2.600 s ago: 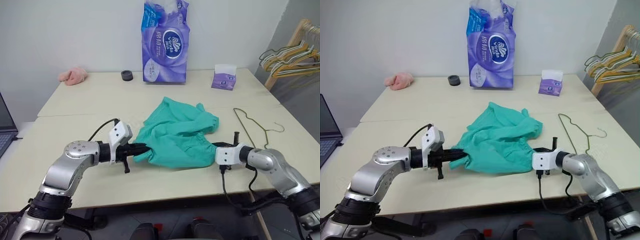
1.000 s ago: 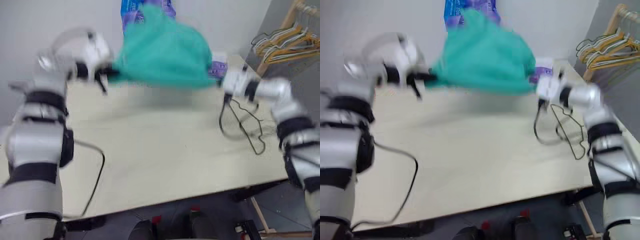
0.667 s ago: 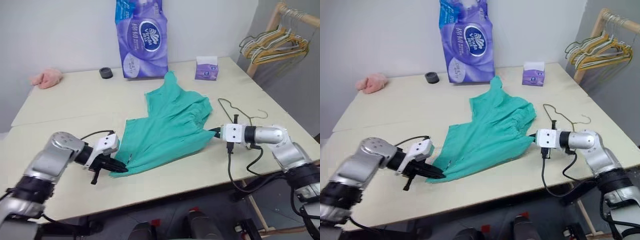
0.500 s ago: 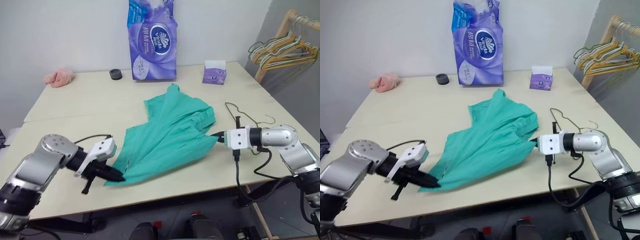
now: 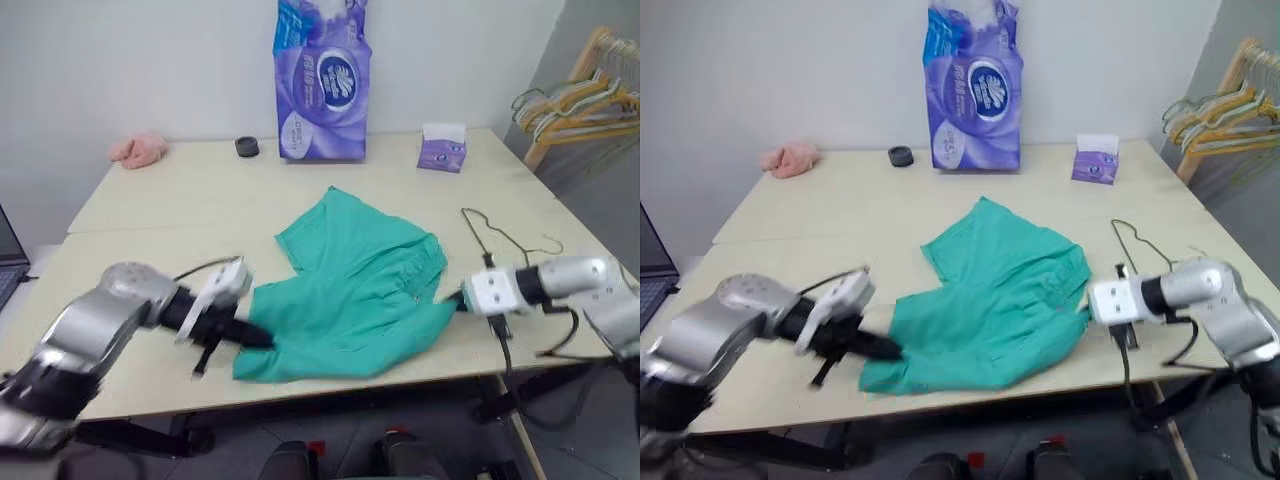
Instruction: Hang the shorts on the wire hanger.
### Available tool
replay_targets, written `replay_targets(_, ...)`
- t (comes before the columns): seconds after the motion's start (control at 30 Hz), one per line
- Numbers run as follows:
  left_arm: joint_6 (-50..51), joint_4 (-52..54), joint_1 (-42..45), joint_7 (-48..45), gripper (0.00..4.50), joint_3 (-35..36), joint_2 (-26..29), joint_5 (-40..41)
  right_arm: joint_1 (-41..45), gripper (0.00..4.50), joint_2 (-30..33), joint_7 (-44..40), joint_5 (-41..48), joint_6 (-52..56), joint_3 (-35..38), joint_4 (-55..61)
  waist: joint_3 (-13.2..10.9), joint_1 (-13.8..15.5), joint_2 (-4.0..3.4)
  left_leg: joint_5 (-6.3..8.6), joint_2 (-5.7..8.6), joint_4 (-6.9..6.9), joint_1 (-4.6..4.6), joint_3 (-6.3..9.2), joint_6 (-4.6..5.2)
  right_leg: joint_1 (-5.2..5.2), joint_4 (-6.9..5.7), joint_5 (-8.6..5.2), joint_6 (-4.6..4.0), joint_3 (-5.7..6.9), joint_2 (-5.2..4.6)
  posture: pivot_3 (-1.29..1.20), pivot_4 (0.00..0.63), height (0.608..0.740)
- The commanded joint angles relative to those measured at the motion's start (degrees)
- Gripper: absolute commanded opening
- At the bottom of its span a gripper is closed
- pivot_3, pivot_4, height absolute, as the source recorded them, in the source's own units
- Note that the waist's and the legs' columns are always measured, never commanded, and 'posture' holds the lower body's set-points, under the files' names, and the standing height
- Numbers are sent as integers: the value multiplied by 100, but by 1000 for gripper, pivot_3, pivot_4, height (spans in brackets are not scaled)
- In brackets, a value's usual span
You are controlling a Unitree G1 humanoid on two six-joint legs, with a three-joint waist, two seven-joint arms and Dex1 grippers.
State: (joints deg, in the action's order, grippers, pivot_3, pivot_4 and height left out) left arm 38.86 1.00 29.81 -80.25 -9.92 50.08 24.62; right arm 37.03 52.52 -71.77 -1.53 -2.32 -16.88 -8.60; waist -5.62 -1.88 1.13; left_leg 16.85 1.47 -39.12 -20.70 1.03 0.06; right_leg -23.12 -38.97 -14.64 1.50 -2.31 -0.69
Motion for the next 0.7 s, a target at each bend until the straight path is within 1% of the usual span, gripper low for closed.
replay_targets(0.03, -1261, -2600, 2154, 1581, 0, -11, -957, -1123, 2666, 34, -964, 1919, -1431, -757, -319, -2854, 0, -43, 1, -3, 0, -3, -2, -3, -5, -5, -4, 6, -7, 0, 2, -71, 54, 740)
replay_targets(0.07, -1850, -3452, 2848, 2110, 0, 21, -1148, -1465, 3402, 34, -1290, 2744, -1708, -978, -352, -3576, -3, -86, 6, -12, 0, 2, -13, 0, -18, -19, 0, 20, -14, 0, 2, -77, 50, 740)
replay_targets(0.1, -2386, -4183, 3483, 2570, 0, 75, -1247, -1725, 4029, 34, -1542, 3501, -1909, -1193, -348, -4156, 1, -129, 11, -17, -4, 9, -25, 0, -28, -42, -6, 28, -26, -4, -14, -80, 50, 740)
replay_targets(0.13, -2875, -4798, 4056, 2941, 0, 129, -1283, -1924, 4565, 34, -1705, 4117, -2070, -1423, -344, -4601, 6, -161, 16, -35, -11, 14, -53, 2, -60, -75, -5, 30, -29, -12, -32, -81, 50, 740)
replay_targets(0.17, -3304, -5291, 4552, 3206, 0, 187, -1273, -2055, 5002, 34, -1799, 4604, -2192, -1631, -337, -4934, 12, -214, 23, -40, -12, 16, -102, 5, -71, -125, -8, 28, -32, -9, -34, -87, 48, 740)
replay_targets(0.2, -3697, -5666, 5028, 3415, 0, 246, -1213, -2162, 5369, 34, -1844, 5001, -2238, -1826, -276, -5175, 23, -282, 28, -45, -11, 23, -176, 3, -84, -211, -11, 28, -34, -12, -39, -87, 48, 740)
replay_targets(0.23, -4091, -5901, 5456, 3515, 0, 266, -1099, -2288, 5663, 34, -1818, 5365, -2289, -2020, -219, -5317, 26, -318, 32, -44, -11, 18, -231, 1, -90, -268, -23, 28, -34, -12, -42, -88, 50, 740)
replay_targets(0.3, -4633, -6192, 5892, 3457, 0, 264, -967, -2470, 5933, 34, -1768, 5697, -2302, -2295, -145, -5527, 28, -411, 32, -37, -11, 31, -293, -2, -104, -342, -20, 27, -34, -4, -47, -88, 50, 740)
replay_targets(0.33, -4818, -6255, 5972, 3377, 0, 255, -919, -2539, 5942, 34, -1729, 5728, -2265, -2415, -95, -5562, 29, -463, 32, -34, -8, 34, -322, -5, -108, -372, -17, 27, -34, -4, -51, -82, 51, 740)
replay_targets(0.37, -4965, -6197, 5958, 3103, 0, 198, -825, -2611, 5779, 34, -1646, 5603, -2164, -2588, -20, -5470, 31, -485, 30, -31, -3, 41, -331, -6, -112, -382, -11, 27, -34, -3, -57, -82, 51, 740)
replay_targets(0.4, -5053, -6001, 5830, 2620, 0, 131, -700, -2617, 5429, 34, -1555, 5289, -1962, -2731, 86, -5264, 32, -496, 29, -25, 0, 43, -330, -10, -109, -381, -7, 27, -34, -4, -60, -80, 52, 740)
replay_targets(0.47, -4361, -4969, 4956, 961, 0, 6, -404, -2162, 3965, 34, -1350, 3974, -1245, -2999, 154, -4343, 58, -522, 31, -13, 1, 43, -328, -11, -91, -366, 8, 26, -32, -3, -62, -76, 55, 740)
replay_targets(0.5, -4061, -4526, 4591, 429, 0, -10, -300, -1979, 3441, 34, -1289, 3536, -1005, -2968, 183, -3937, 73, -550, 31, -9, -3, 37, -313, -1, -83, -332, 11, 23, -27, 1, -58, -75, 56, 740)
replay_targets(0.53, -3526, -3844, 4024, -128, 0, -53, -121, -1682, 2806, 34, -1185, 3144, -797, -2943, 146, -3430, 72, -567, 30, 1, -4, 39, -281, 11, -66, -281, 14, 10, -5, 1, -57, -77, 57, 740)
replay_targets(0.57, -3156, -3353, 3644, -433, 0, -49, 2, -1510, 2411, 34, -1119, 2920, -690, -2867, 156, -3056, 64, -593, 24, 14, -1, 30, -269, 12, -45, -246, 26, -15, 17, -6, -57, -77, 57, 740)
replay_targets(0.6, -2432, -2407, 2764, -812, 0, -114, 283, -1064, 1668, 34, -980, 2750, -700, -2907, 59, -2547, 53, -611, 16, 14, 6, 12, -267, 16, -43, -240, 6, -14, 17, -12, -57, -80, 57, 740)
replay_targets(0.63, -1893, -1709, 2128, -1056, 0, -131, 480, -758, 1136, 34, -892, 2623, -726, -2911, 22, -2169, 51, -641, 5, 13, 9, -10, -269, 17, -40, -242, -3, -14, 16, -16, -56, -80, 57, 740)
replay_targets(0.67, -1524, -1229, 1721, -1159, 0, -100, 604, -575, 806, 34, -844, 2550, -761, -2866, 33, -1897, 42, -645, -9, 11, 11, -14, -262, 17, -37, -241, -11, -12, 15, -24, -57, -80, 57, 740)
replay_targets(0.7, -1101, -544, 994, -1217, 0, -160, 847, -245, 361, 34, -796, 2531, -852, -2893, -9, -1621, 25, -648, -18, 12, 9, -40, -247, 21, -35, -230, -37, -14, 16, -25, -54, -79, 59, 740)
